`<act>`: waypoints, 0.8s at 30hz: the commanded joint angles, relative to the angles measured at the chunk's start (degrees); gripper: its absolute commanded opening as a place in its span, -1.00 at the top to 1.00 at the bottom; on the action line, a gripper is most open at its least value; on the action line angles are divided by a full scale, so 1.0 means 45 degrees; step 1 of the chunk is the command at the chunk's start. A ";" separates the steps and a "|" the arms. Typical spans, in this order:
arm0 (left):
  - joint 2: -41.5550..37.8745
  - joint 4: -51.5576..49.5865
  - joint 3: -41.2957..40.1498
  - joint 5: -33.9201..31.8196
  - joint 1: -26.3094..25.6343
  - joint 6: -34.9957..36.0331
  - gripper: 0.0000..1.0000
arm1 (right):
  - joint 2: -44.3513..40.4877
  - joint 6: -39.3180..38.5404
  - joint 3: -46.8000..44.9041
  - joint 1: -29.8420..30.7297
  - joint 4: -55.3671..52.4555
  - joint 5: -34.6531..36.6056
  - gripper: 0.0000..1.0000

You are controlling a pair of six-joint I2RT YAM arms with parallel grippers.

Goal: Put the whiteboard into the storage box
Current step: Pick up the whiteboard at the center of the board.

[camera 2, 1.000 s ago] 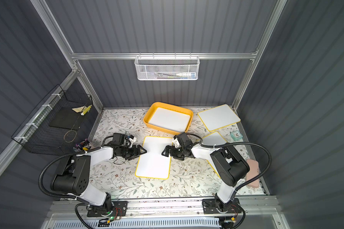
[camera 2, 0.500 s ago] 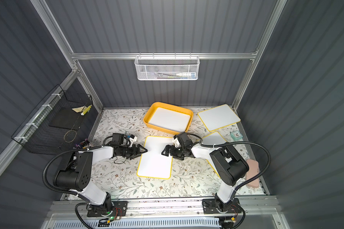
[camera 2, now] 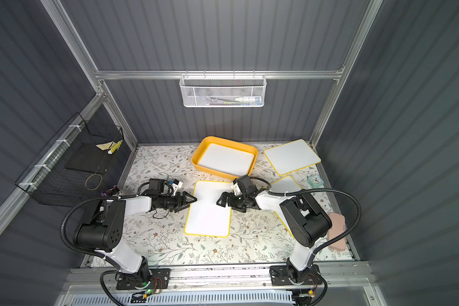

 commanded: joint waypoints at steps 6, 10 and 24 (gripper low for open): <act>0.0428 -0.1371 -0.0648 0.0860 -0.0549 -0.0676 -0.61 | 0.0906 -0.0145 -0.0002 0.0436 -0.0361 -0.0559 -0.98; 0.0323 -0.1248 -0.0609 0.1113 -0.0560 -0.0814 -0.61 | 0.0977 -0.0144 -0.0025 0.0455 -0.0234 -0.0568 -0.98; -0.0169 0.0222 -0.0841 0.2069 -0.0549 -0.2172 -0.61 | 0.1233 -0.0125 0.0153 0.0482 -0.0254 -0.0744 -0.98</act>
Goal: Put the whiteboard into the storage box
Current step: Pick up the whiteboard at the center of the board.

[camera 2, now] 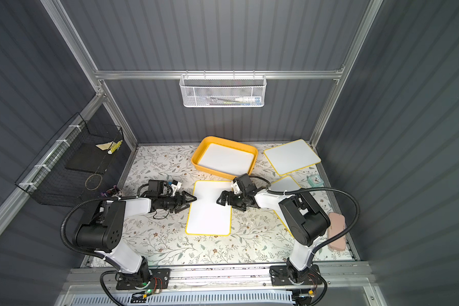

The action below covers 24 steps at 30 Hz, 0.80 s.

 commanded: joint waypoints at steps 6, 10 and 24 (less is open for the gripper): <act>-0.0738 -0.0883 -0.0075 0.2306 -0.0574 -0.1158 -0.61 | 0.0942 -0.0091 0.0022 0.0550 -0.0237 -0.1070 -0.98; -0.1317 -0.0448 -0.0052 0.2428 -0.0574 -0.1921 -0.62 | 0.1193 -0.0097 0.0259 0.0554 -0.0357 -0.1224 -0.98; -0.1984 0.1103 -0.0346 0.2773 -0.0579 -0.3487 -0.62 | 0.1372 -0.0019 0.0298 0.0701 -0.0207 -0.1252 -0.98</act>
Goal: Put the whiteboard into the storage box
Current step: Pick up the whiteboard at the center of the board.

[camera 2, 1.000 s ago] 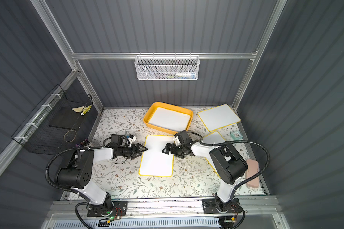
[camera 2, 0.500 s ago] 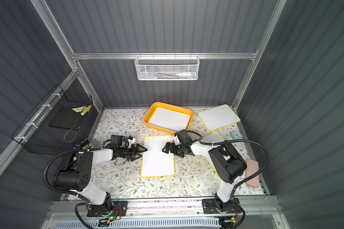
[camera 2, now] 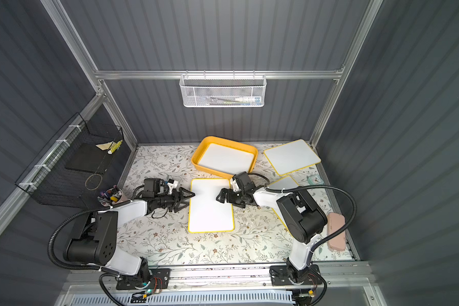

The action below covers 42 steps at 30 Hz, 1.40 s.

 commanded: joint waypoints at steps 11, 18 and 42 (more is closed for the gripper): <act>-0.0860 0.3591 -0.0841 0.2763 -0.0587 -0.2976 -0.61 | 0.0853 0.0171 -0.0408 0.0722 -0.0123 -0.1898 -0.98; -0.1067 0.4025 -0.1186 0.2746 -0.0591 -0.3420 -0.60 | 0.1032 0.0218 -0.0329 0.0696 0.0030 -0.2108 -0.98; 0.0948 1.3691 -0.4319 0.2114 -0.0603 -0.9815 -0.51 | 0.1648 -0.0044 0.0360 0.0657 -0.0064 -0.2851 -0.98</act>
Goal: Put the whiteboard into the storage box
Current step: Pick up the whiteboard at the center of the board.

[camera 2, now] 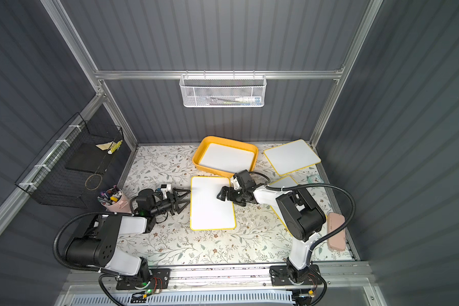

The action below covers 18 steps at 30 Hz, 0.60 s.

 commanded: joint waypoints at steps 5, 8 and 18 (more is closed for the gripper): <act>0.2025 0.5403 -0.0365 0.2382 -0.0798 -0.3407 -0.45 | 0.1293 0.0127 -0.0104 0.0984 0.0378 -0.2994 -0.96; 0.2684 0.6416 -0.0348 0.2399 -0.0801 -0.3803 -0.42 | 0.1188 0.0185 -0.0221 0.0982 0.0549 -0.3134 -0.95; 0.3264 0.7245 -0.0289 0.2423 -0.0792 -0.4167 -0.39 | 0.1394 0.0444 -0.0176 0.1097 0.1015 -0.3819 -0.86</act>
